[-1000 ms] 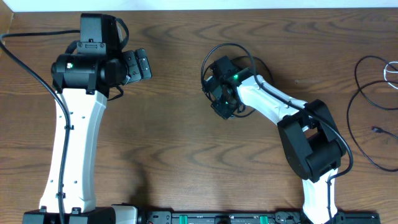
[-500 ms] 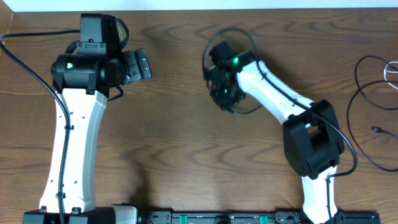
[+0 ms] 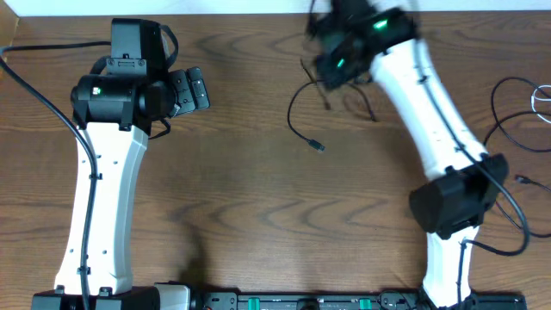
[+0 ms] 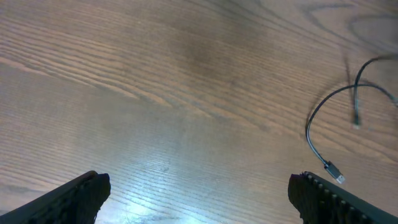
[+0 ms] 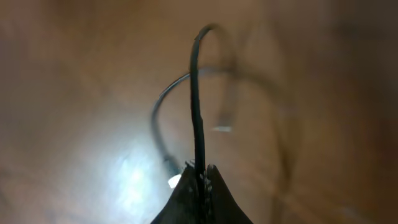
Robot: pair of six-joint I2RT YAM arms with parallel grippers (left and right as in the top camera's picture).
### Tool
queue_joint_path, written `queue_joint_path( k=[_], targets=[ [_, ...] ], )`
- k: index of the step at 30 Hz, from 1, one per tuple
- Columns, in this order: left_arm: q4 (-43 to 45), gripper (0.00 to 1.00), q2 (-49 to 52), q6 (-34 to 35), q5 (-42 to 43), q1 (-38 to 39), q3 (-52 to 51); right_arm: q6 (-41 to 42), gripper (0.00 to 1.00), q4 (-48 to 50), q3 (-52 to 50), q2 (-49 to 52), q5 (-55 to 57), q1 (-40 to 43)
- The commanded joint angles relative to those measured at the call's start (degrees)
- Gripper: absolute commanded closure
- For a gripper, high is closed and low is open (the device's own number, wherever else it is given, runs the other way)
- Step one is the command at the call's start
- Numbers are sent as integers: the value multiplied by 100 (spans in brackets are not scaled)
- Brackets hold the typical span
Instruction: Untangle cables
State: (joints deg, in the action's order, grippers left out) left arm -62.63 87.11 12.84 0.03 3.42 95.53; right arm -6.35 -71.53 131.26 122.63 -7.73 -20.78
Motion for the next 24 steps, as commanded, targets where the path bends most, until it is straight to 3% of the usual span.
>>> queue_joint_path(
  k=[1,6,13,17,24],
  targets=[
    [-13,2,11,-55,-57,-24,28,205,99,61,472,-52,-55,487],
    [-13,2,11,-55,-57,-24,28,129,99,-74,420,-46,-1040,809],
    [-13,2,11,-55,-57,-24,28,144,99,9,-350,-46,-870,507],
    [-13,2,11,-55,-57,-24,28,675,99,627,-1075,-46,-514,212],
    [-13,2,11,-55,-57,-24,28,1480,99,2601,-2577,-46,330,-330]
  ],
)
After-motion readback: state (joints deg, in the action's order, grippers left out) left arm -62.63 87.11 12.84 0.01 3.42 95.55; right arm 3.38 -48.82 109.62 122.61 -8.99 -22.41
